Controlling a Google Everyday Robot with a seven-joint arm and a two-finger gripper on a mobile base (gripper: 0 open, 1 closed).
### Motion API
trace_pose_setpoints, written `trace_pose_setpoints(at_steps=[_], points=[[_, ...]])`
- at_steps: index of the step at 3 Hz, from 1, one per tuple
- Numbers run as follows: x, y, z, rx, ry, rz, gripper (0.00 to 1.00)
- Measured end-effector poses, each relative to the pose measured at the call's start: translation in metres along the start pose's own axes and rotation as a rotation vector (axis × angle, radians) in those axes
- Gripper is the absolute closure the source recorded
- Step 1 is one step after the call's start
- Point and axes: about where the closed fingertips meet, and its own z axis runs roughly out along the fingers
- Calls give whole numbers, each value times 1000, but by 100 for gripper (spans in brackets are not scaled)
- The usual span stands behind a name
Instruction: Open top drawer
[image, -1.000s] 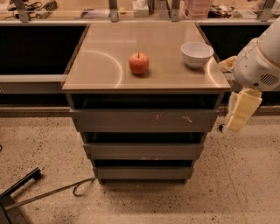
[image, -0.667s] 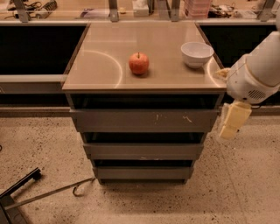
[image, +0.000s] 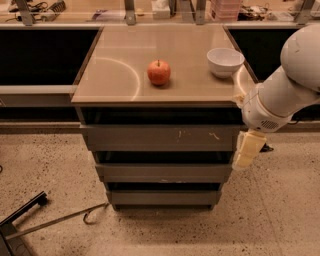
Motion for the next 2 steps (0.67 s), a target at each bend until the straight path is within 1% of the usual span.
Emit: trace_pose_setpoints(at_steps=[1, 2], points=[[-21, 1, 22, 0, -26, -68, 0], [-38, 5, 55, -23, -39, -156, 0]])
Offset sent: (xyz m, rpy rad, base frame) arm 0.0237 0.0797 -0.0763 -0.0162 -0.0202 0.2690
